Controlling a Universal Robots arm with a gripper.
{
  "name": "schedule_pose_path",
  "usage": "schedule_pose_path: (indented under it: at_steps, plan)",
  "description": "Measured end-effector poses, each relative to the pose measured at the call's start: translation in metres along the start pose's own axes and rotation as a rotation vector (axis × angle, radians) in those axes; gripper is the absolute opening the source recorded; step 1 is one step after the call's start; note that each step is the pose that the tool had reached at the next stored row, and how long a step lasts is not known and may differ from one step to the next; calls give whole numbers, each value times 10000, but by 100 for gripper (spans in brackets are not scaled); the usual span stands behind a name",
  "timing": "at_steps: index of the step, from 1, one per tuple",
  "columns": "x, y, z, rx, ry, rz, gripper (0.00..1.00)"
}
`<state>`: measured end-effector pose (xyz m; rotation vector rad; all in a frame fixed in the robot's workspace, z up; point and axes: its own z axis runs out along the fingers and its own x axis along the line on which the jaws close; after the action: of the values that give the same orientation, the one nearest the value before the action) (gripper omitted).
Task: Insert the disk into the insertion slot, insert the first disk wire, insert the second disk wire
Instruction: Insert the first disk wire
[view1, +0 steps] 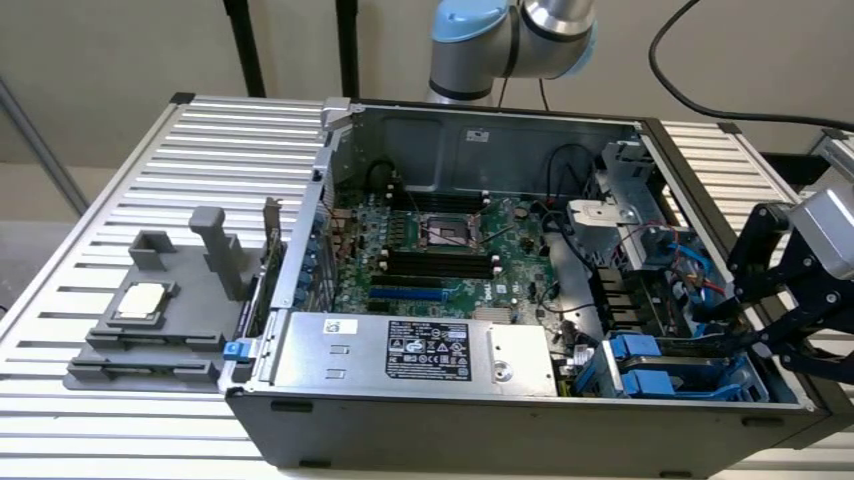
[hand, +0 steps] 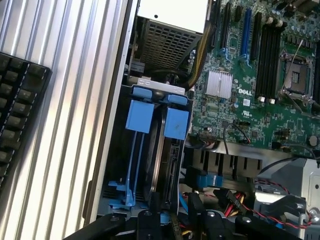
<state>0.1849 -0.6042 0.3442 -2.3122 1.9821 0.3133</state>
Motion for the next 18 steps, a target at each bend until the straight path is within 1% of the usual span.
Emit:
schedule_pose_path:
  at_steps: [2,4,5,7,9,10,11,14,15,17,18]
  plan:
    - [1,-5,2,0,-124,-103,36]
    - [3,-10,1,-3,-204,-188,36]
    - [4,-10,1,-3,-233,-225,36]
    - [7,-11,0,1,-266,-312,36]
    - [11,-12,0,32,-292,-415,36]
    - [13,-11,-1,61,-301,-464,36]
    - [16,-10,-1,103,-309,-515,36]
    - [24,-9,-3,259,-342,-679,36]
    - [28,-8,-5,303,-349,-727,36]
    - [39,-6,-6,367,-361,-813,36]
    - [45,-5,-8,385,-364,-850,36]
